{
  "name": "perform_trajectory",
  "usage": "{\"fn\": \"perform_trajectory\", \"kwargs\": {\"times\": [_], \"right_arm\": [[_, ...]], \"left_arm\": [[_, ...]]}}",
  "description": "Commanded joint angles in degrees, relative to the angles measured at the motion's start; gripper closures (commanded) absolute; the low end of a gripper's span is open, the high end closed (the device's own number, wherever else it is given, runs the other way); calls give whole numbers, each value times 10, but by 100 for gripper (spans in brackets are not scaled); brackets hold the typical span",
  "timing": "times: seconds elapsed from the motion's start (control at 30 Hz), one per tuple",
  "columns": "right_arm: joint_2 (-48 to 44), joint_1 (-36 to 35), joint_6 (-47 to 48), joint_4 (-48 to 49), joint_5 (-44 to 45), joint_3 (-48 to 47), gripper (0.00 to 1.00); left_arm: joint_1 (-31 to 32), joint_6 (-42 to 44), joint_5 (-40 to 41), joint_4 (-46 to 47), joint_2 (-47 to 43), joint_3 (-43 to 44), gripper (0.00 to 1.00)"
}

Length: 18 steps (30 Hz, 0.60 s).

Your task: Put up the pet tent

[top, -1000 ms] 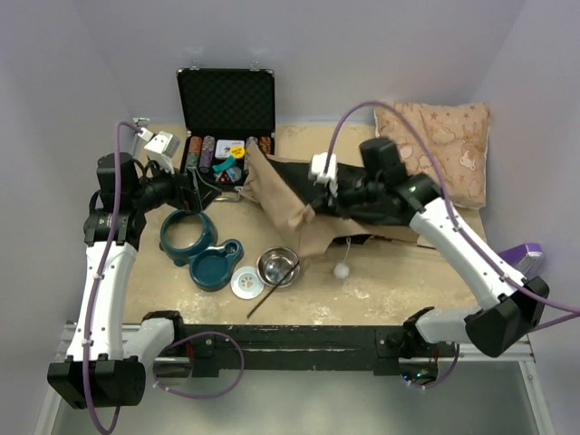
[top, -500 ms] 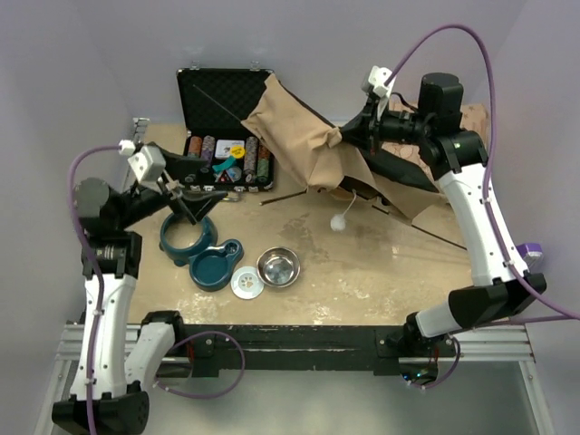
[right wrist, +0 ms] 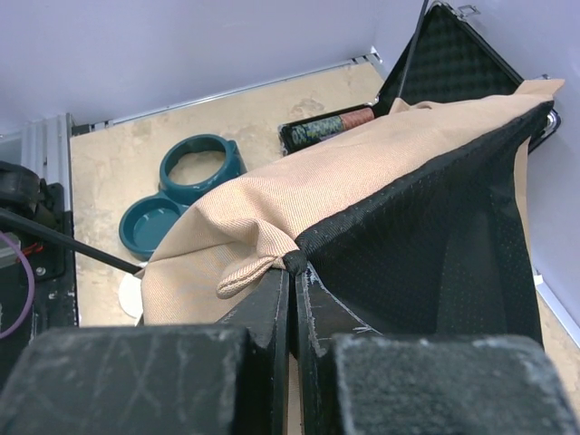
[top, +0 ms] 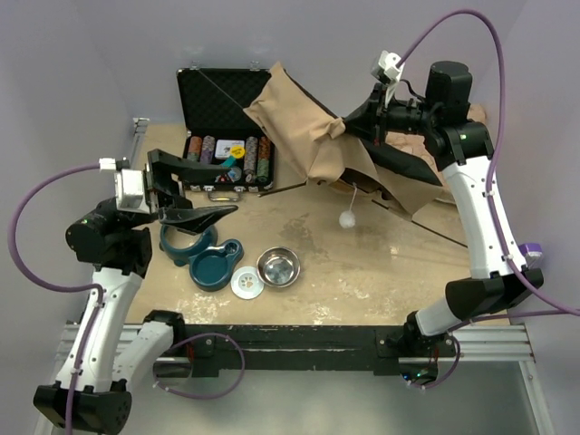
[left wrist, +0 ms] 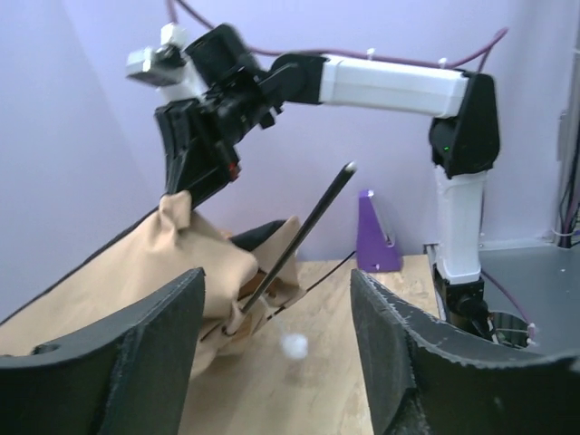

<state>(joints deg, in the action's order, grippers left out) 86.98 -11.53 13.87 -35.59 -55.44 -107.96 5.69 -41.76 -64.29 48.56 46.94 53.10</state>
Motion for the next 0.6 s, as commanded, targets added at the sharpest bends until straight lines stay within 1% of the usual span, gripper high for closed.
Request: {"fn": "perform_trajectory", "kwargs": {"times": [0.0,0.1,0.2,0.3,0.4,0.57], "right_arm": [[-10,5,-12,4,-13,-28,100],[-10,5,-2,-11,-12,-33,100],[-8,5,9,-27,-12,-37,100],[-8,5,15,-35,-12,-37,100],[-8,5,17,-40,-12,-39,100],[-7,5,18,-42,-16,-38,100]], "left_arm": [[42,-5,9,88,17,28,34],[77,6,-5,120,45,39,40],[127,33,-18,131,68,46,44],[165,45,-23,145,86,44,46],[191,44,-26,161,104,43,48],[215,43,-27,176,125,47,54]]}}
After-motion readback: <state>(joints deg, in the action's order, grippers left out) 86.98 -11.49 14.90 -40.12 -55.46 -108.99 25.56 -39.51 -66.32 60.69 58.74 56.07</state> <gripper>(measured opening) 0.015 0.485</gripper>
